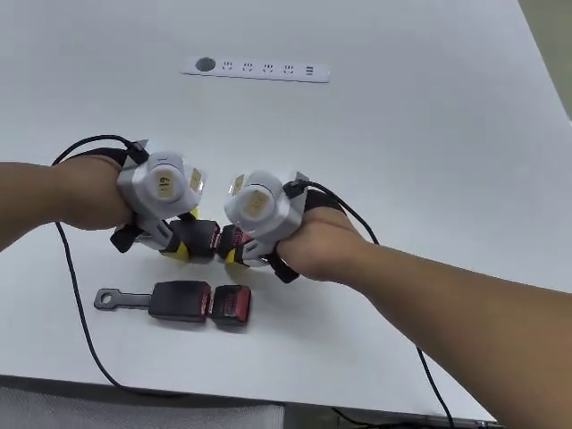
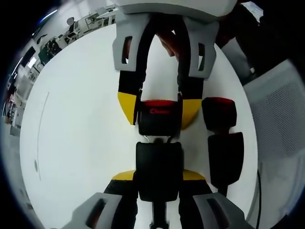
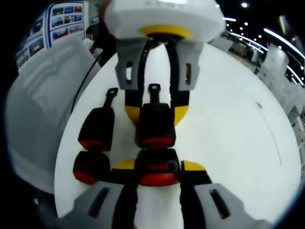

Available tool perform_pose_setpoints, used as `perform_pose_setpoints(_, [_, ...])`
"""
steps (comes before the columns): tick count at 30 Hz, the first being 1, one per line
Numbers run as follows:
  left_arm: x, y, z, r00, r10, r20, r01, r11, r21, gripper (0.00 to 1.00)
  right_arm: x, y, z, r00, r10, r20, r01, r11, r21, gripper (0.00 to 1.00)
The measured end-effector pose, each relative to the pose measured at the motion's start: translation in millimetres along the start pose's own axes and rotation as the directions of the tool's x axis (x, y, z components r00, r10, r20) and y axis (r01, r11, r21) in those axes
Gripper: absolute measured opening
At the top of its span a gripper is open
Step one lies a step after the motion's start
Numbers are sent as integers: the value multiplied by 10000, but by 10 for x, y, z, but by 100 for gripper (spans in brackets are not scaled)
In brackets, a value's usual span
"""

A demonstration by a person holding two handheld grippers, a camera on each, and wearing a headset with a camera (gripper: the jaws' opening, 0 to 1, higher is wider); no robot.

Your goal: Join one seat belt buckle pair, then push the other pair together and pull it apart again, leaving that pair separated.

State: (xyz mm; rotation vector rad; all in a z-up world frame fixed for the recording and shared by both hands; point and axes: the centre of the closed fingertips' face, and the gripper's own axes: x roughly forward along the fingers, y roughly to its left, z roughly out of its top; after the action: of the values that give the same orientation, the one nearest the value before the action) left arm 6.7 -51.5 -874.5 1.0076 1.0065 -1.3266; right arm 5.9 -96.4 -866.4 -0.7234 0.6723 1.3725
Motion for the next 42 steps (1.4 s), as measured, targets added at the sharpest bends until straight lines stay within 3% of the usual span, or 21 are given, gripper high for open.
perform_pose_setpoints(3, [-4,1,-11,10000,-17,-90,18,10000,70,33,-38,-5,-48,9999,41,-153,-42,9999,-111,31])
perform_pose_setpoints(6, [-15,1,-19,10000,-63,68,62,10000,56,33,-104,-12,-158,9997,89,-241,-92,9998,-159,31])
perform_pose_setpoints(14, [-22,-7,-7,9997,-35,228,33,10000,82,33,-144,7,-209,9997,133,-225,-136,9998,-120,32])
perform_pose_setpoints(29, [-58,-57,66,9999,20,156,-20,10000,39,34,-531,12,-713,9979,-146,-635,151,9998,87,33])
perform_pose_setpoints(42, [-67,-74,70,9998,112,153,-109,9998,-174,34,-820,53,-1111,9962,-59,-864,111,9981,599,35])
